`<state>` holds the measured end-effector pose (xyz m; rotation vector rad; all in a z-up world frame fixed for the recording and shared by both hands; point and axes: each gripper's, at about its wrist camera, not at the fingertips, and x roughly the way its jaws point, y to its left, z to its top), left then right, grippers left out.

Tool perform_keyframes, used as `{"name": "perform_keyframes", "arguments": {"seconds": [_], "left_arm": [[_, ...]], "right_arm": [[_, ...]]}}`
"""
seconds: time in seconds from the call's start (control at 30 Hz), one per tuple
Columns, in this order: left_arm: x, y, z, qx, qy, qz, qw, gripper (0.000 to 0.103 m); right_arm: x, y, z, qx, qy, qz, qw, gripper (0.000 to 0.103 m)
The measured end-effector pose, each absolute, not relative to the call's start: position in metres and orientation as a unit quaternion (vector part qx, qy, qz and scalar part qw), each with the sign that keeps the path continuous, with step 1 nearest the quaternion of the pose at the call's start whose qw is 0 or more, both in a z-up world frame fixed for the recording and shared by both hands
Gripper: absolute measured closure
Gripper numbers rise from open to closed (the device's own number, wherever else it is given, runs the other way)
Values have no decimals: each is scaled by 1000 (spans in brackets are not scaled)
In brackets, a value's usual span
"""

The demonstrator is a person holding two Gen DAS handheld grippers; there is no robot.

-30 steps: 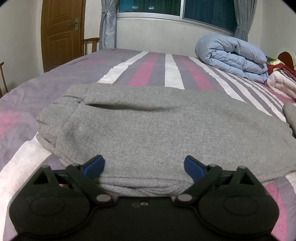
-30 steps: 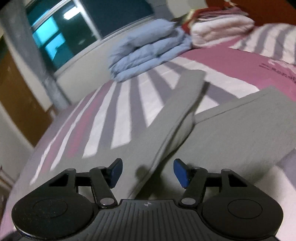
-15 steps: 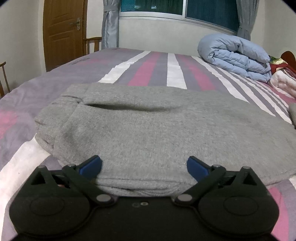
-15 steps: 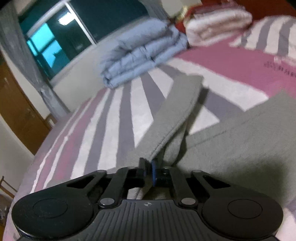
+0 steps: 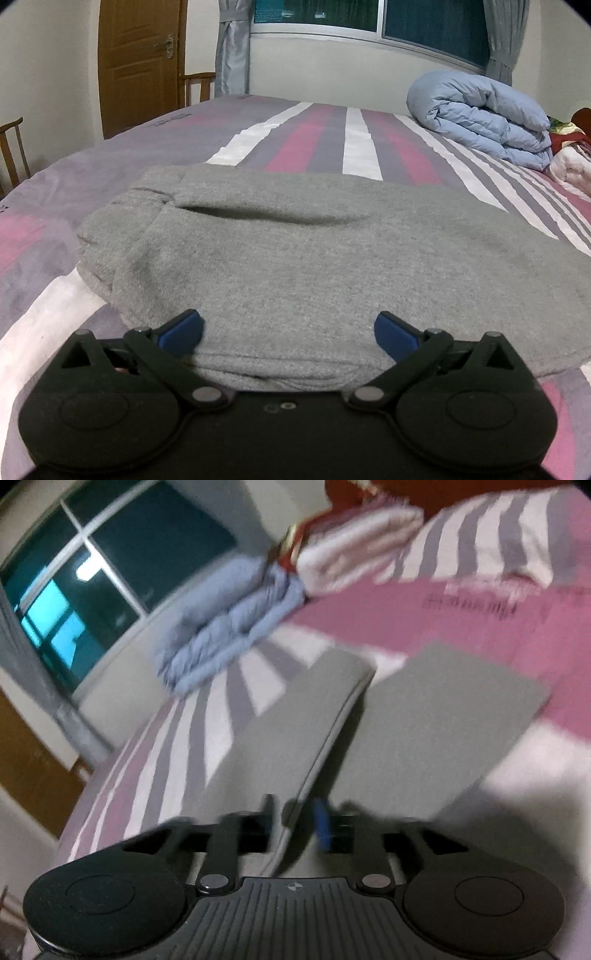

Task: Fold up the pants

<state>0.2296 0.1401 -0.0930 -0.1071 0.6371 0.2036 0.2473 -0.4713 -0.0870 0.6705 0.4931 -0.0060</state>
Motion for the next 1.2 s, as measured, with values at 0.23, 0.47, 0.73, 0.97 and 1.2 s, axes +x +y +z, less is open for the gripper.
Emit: {"name": "perform_keyframes", "arguments": {"seconds": [0.23, 0.47, 0.73, 0.97, 1.2], "left_arm": [[231, 139, -94, -56, 311, 106, 943, 6], [235, 131, -95, -40, 312, 122, 941, 6], [233, 132, -95, -40, 309, 119, 943, 6], [233, 132, -96, -38, 310, 119, 943, 6], [233, 133, -95, -38, 310, 118, 943, 6]], "right_arm": [[294, -522, -117, 425, 255, 16, 869, 66], [326, -534, -99, 377, 276, 27, 884, 98], [222, -536, -69, 308, 209, -12, 928, 98], [204, -573, -113, 428, 214, -10, 878, 72], [229, -599, -111, 455, 211, -47, 864, 48]]}}
